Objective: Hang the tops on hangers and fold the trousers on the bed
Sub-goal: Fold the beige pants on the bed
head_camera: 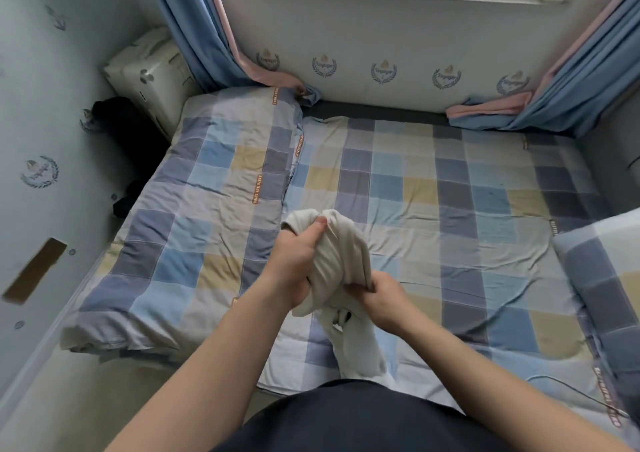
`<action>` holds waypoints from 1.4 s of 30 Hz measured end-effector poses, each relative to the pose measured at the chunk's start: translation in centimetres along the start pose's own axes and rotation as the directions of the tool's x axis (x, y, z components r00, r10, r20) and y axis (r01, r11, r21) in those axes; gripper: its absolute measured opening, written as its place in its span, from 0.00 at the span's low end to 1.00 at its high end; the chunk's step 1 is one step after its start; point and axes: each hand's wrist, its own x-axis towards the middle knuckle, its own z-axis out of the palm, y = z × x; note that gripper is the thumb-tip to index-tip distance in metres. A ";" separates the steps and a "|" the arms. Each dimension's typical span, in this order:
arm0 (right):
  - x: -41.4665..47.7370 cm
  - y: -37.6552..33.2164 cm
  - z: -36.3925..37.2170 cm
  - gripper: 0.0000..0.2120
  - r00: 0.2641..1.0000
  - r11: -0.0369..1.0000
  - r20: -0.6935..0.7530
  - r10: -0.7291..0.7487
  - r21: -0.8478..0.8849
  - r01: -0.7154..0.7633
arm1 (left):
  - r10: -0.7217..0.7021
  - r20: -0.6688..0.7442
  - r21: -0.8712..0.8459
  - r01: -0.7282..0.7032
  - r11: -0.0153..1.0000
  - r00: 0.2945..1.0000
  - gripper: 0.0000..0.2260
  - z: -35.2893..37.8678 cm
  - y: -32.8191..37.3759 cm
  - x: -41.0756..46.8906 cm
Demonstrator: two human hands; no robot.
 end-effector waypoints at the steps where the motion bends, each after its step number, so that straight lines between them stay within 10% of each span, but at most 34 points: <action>1: 0.3 -0.2 -0.4 0.04 1.000 0.999 -0.005 -0.020 0.025 0.021 | 0.017 0.028 -0.020 -0.016 1.000 0.999 0.12 -0.3 0.3 0.2; 10: 0.9 -4.3 -4.9 0.12 0.993 0.853 -0.109 -0.053 0.512 0.102 | -0.092 0.310 0.331 -0.016 0.944 0.946 0.31 -2.9 -3.5 -0.4; 16: 2.0 -4.5 -6.5 0.10 0.998 0.792 -0.056 -0.015 0.609 0.046 | 0.042 0.204 0.632 -0.165 0.757 0.978 0.05 -2.6 -5.8 -0.2; 22: -0.4 -1.2 -5.2 0.33 0.996 0.973 0.080 0.031 0.224 -0.048 | -0.082 -0.050 0.191 0.090 0.977 0.995 0.08 -2.1 -4.8 0.4; 30: -4.0 0.2 0.6 0.66 0.979 1.000 0.204 0.014 0.005 -0.015 | -0.329 -0.047 -0.138 0.320 0.937 0.943 0.14 0.2 -2.1 -0.3; 33: -3.4 -0.4 0.7 0.54 0.992 0.998 0.121 0.018 -0.054 -0.011 | -0.386 -0.073 -0.278 0.353 0.893 0.920 0.15 0.7 -1.1 0.0; 37: -1.8 -0.4 0.4 0.03 1.000 0.992 0.024 -0.002 -0.127 0.005 | -0.349 -0.067 -0.279 0.319 0.906 0.935 0.16 0.2 -0.6 0.7; 42: 0.4 -2.5 -1.8 0.06 0.993 0.951 -0.105 0.051 0.310 -0.016 | -0.128 0.037 -0.058 0.130 0.990 0.991 0.18 -1.0 0.1 0.6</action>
